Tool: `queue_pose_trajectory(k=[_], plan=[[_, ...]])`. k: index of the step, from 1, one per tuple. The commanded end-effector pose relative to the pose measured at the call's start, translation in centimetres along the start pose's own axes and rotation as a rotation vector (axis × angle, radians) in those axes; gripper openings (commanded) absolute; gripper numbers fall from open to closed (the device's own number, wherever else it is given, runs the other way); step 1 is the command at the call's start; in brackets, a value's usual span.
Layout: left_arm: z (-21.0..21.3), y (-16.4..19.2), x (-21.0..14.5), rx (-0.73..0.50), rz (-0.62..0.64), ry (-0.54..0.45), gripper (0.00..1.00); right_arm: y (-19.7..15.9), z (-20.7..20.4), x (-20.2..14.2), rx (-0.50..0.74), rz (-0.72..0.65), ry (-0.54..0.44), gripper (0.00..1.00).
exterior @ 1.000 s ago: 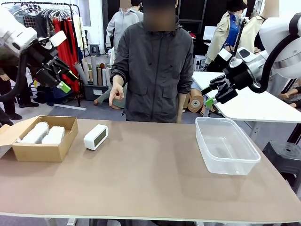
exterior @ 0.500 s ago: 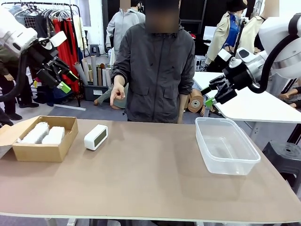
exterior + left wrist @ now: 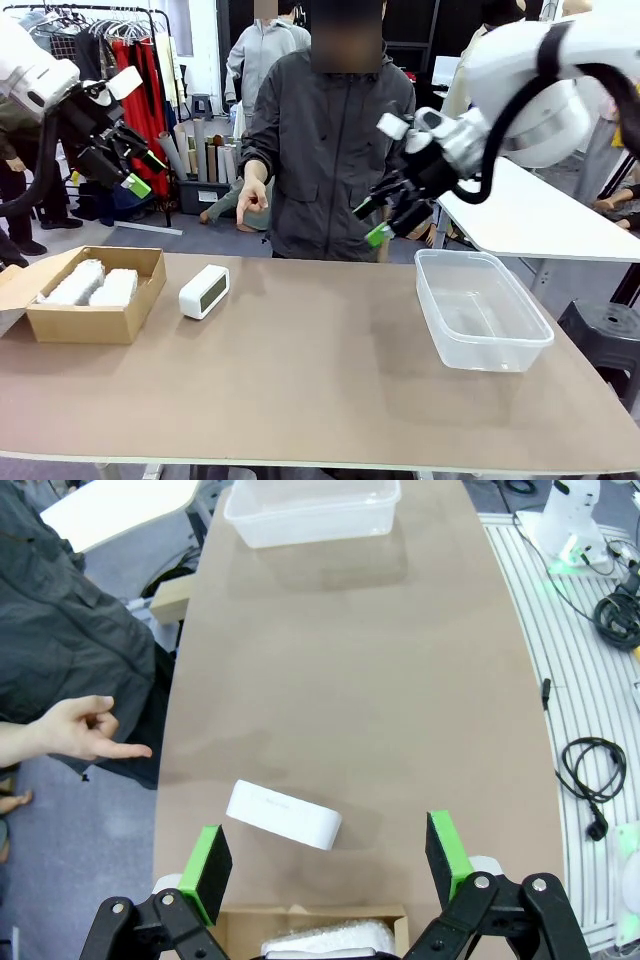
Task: Separate and place wrapped and unwrapped clocks.
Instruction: Pick up the Digital clock indicated by the person.
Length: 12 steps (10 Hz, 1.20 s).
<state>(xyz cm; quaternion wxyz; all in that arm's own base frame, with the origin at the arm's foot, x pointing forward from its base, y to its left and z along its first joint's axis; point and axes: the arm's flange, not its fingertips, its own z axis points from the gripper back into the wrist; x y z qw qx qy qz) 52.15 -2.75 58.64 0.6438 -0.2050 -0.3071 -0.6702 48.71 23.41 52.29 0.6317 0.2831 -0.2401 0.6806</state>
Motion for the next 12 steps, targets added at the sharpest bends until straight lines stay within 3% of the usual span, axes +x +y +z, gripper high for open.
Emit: queue_pose_trajectory(k=[1,4,6,8,9,10,12], plan=[[0.3,-0.2,-0.2,-0.008,-0.017,0.007,1.00,-1.9,-3.6,3.5,-0.003,-0.074,0.122,1.00],[0.3,-0.2,-0.2,-0.008,-0.017,0.007,1.00,-3.6,-10.4,9.2,0.029,-0.239,0.132,1.00],[0.3,-0.2,-0.2,-0.008,-0.017,0.007,1.00,-5.2,-13.2,11.6,-0.057,-0.302,0.199,1.00],[0.3,-0.2,-0.2,-0.008,-0.017,0.007,1.00,-6.6,-16.6,13.1,-0.277,-0.293,0.303,1.00],[0.3,-0.2,-0.2,-0.008,-0.017,0.007,1.00,-7.2,-18.1,13.8,-0.319,-0.267,0.350,1.00],[0.3,-0.2,-0.2,-0.008,-0.017,0.007,1.00,-7.3,-18.2,14.3,-0.256,-0.211,0.297,1.00],[0.3,-0.2,-0.2,-0.008,-0.017,0.007,1.00,-6.1,-16.5,12.5,-0.238,-0.246,0.264,1.00]])
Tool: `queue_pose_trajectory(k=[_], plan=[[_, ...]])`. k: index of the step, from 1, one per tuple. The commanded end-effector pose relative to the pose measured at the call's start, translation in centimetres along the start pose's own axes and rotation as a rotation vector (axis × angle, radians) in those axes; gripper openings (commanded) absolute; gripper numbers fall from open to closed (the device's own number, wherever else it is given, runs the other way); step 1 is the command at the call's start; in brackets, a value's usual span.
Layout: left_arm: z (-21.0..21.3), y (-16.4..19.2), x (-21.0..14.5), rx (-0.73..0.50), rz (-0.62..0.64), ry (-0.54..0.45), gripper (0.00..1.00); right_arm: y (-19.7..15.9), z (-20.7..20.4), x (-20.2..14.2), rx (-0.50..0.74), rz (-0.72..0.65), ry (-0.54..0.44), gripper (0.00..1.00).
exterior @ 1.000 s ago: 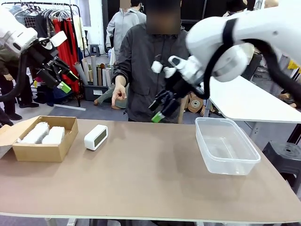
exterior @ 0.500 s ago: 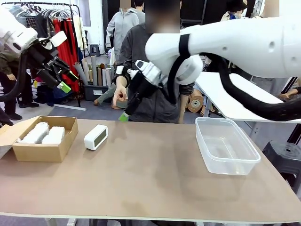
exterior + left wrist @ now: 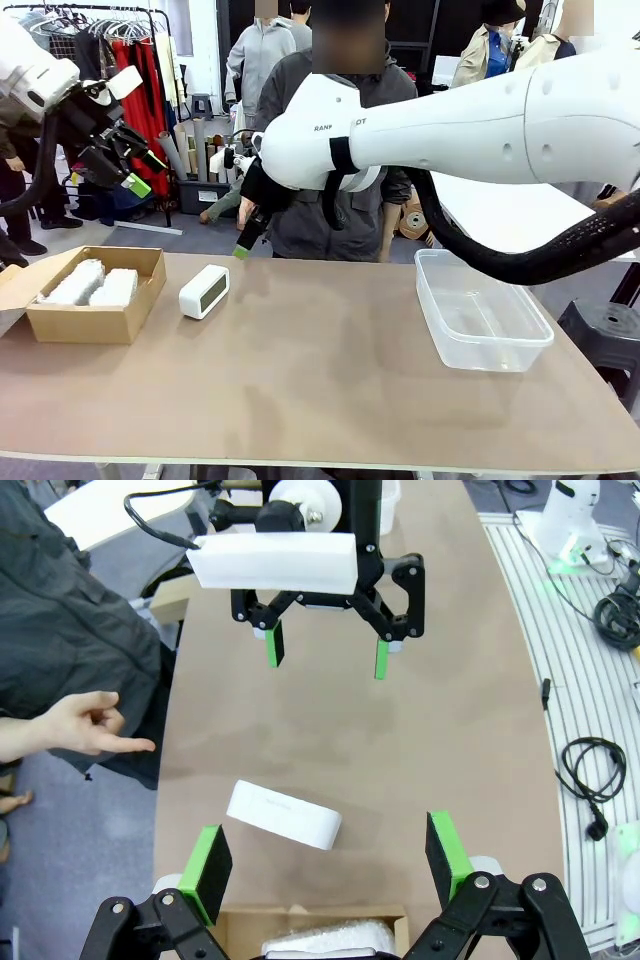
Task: Separate and place wrapped and unwrapped clocks.
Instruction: Pick up the Digital clock indicated by the person.
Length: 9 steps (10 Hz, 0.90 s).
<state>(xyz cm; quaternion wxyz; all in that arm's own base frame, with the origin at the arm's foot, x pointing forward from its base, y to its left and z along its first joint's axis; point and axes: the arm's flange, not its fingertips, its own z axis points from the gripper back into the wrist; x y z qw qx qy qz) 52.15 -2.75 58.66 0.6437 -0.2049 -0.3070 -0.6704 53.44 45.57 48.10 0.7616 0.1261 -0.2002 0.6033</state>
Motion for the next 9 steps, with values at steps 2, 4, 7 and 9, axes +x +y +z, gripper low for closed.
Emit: queue_pose_trajectory(k=[2,4,7,9], plan=[[0.2,-0.2,-0.2,-0.008,-0.016,0.007,1.00,0.2,1.2,-0.9,0.024,-0.022,-0.016,1.00],[0.2,-0.2,-0.2,-0.008,-0.016,0.007,1.00,0.2,1.2,-0.9,0.024,-0.022,-0.016,1.00],[0.2,-0.2,-0.2,-0.008,-0.016,0.007,1.00,-0.4,-1.0,3.3,-0.138,-0.206,0.085,1.00],[0.2,-0.2,-0.2,-0.008,-0.016,0.007,1.00,-0.2,-3.5,6.7,-0.279,-0.335,0.245,1.00]])
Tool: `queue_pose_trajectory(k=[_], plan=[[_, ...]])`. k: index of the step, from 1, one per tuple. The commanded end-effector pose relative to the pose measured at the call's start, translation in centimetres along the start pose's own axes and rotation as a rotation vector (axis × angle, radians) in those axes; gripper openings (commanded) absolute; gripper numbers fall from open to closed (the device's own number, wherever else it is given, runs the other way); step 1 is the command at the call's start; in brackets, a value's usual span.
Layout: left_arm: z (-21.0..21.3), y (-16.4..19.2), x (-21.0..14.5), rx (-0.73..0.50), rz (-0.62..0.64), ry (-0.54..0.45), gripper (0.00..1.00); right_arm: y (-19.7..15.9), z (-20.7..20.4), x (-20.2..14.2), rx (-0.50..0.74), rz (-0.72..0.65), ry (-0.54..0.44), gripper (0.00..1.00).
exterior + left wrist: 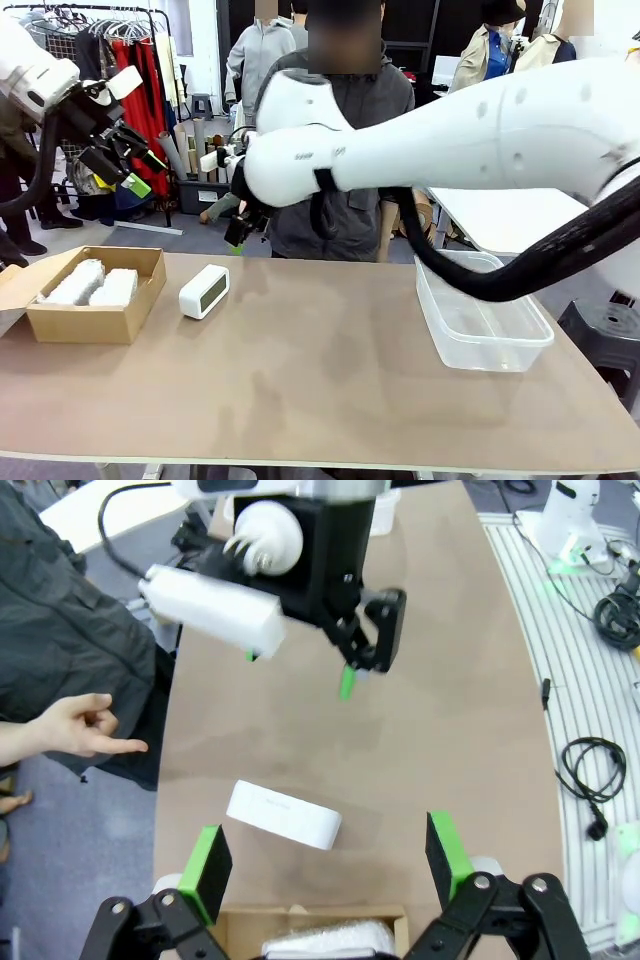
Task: Separate and place wrapped and unwrapped clocks.
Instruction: Pick up the Digital clock indicated by the person.
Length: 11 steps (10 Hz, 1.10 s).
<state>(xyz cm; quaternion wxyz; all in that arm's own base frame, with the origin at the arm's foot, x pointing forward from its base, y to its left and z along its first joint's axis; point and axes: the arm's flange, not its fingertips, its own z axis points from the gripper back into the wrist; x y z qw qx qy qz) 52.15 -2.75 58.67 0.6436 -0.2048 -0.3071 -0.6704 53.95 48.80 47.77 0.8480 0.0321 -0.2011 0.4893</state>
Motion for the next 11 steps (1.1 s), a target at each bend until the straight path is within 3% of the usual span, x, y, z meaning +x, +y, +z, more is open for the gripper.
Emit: queue_pose_trajectory(k=[1,4,6,9,10,11], plan=[[0.2,-0.2,-0.2,-0.008,-0.016,0.007,1.00,1.3,-1.9,5.9,-0.075,-0.136,0.154,1.00],[0.2,-0.2,-0.2,-0.008,-0.016,0.007,1.00,0.8,-5.0,11.2,-0.105,-0.414,0.171,1.00],[0.2,-0.2,-0.2,-0.008,-0.016,0.007,1.00,0.1,-7.5,12.6,-0.115,-0.534,0.151,1.00],[0.2,-0.2,-0.2,-0.008,-0.016,0.007,1.00,0.6,-10.1,14.1,-0.091,-0.606,0.074,1.00],[0.2,-0.2,-0.2,-0.008,-0.016,0.007,1.00,1.3,-8.1,6.4,-0.103,-0.548,0.127,1.00],[0.2,-0.2,-0.2,-0.008,-0.016,0.007,1.00,1.3,-8.1,6.4,-0.103,-0.548,0.127,1.00]])
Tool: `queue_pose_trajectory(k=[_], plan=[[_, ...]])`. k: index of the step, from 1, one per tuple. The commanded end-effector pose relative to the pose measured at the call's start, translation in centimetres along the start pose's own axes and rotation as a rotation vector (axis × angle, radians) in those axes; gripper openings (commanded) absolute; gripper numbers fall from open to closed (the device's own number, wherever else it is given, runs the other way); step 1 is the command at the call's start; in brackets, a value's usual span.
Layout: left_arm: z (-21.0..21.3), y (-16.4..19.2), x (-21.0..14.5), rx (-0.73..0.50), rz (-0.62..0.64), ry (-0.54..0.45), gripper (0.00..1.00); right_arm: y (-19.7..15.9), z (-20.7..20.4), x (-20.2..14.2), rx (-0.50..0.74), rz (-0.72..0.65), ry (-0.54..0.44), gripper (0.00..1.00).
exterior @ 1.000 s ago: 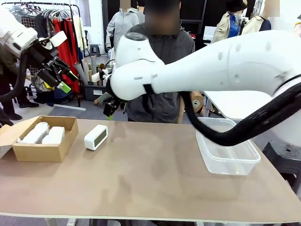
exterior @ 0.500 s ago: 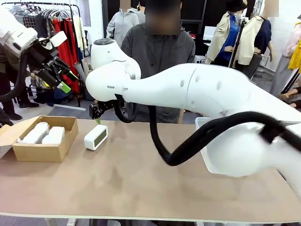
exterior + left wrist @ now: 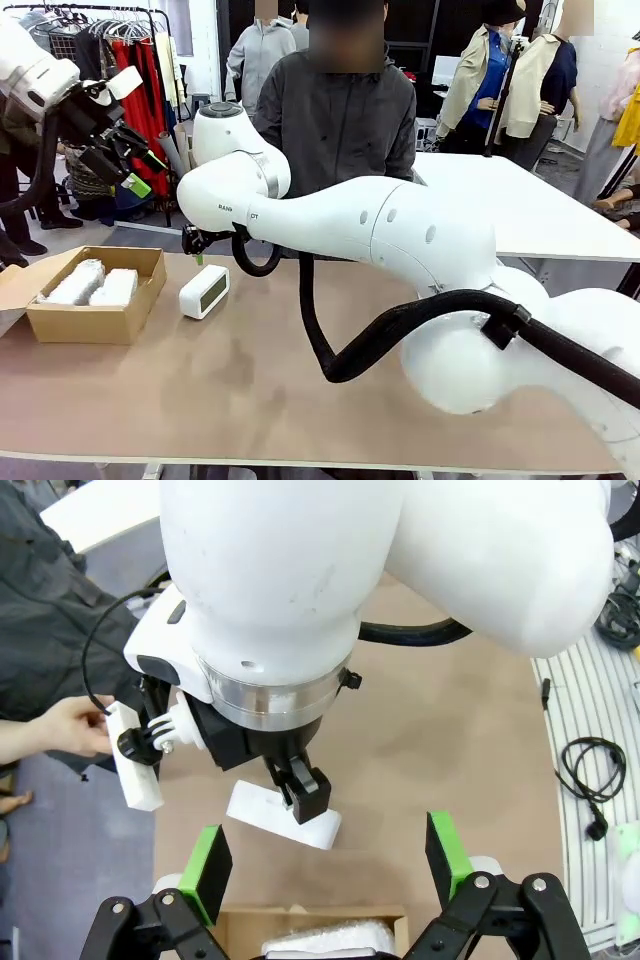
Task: Separate and place wrapped and unwrapped clocks.
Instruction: Pick up the Digital clock indicated by the person.
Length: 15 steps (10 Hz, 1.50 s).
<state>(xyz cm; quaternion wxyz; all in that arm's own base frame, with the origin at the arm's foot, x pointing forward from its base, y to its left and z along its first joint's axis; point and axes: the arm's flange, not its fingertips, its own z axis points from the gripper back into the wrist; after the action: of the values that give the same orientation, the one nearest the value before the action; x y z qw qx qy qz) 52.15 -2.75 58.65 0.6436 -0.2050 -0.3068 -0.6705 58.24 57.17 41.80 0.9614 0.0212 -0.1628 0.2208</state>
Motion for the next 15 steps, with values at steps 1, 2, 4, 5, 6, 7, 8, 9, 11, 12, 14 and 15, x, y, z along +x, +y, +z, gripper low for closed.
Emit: queue_pose_trajectory(k=[1,2,4,5,6,7,8,9,11,12,14,15], plan=[[0.2,-0.2,-0.2,-0.007,-0.016,0.007,1.00,-0.4,0.7,0.0,-0.012,0.025,0.018,1.00],[0.2,-0.2,-0.2,-0.007,-0.016,0.007,1.00,-0.4,0.7,0.0,-0.012,0.025,0.018,1.00],[0.2,-0.2,-0.2,-0.007,-0.016,0.007,1.00,0.4,0.1,0.2,-0.006,-0.224,0.007,1.00],[0.2,-0.2,-0.2,-0.007,-0.016,0.007,1.00,1.1,-0.2,0.8,-0.037,-0.406,0.010,1.00],[0.2,-0.2,-0.2,-0.007,-0.016,0.007,1.00,1.8,-0.5,1.1,-0.093,-0.539,0.023,1.00],[0.2,-0.2,-0.2,-0.007,-0.016,0.007,1.00,2.2,-0.3,1.4,-0.093,-0.626,0.063,1.00],[0.2,-0.2,-0.2,-0.007,-0.016,0.007,1.00,2.5,-0.3,1.6,-0.076,-0.724,0.084,1.00],[0.2,-0.2,-0.2,-0.007,-0.016,0.007,1.00,2.8,-0.5,1.6,-0.046,-0.766,0.084,1.00],[0.2,-0.2,-0.2,-0.007,-0.016,0.007,1.00,3.8,-1.2,1.7,0.039,-0.818,0.095,1.00],[0.2,-0.2,-0.2,-0.007,-0.016,0.007,1.00,4.1,-1.6,1.9,0.062,-0.808,0.103,1.00],[0.2,-0.2,-0.2,-0.007,-0.016,0.007,1.00,4.7,-3.3,2.6,0.102,-0.802,0.077,1.00],[0.2,-0.2,-0.2,-0.007,-0.016,0.007,1.00,4.9,-4.1,2.8,0.109,-0.788,0.060,1.00]])
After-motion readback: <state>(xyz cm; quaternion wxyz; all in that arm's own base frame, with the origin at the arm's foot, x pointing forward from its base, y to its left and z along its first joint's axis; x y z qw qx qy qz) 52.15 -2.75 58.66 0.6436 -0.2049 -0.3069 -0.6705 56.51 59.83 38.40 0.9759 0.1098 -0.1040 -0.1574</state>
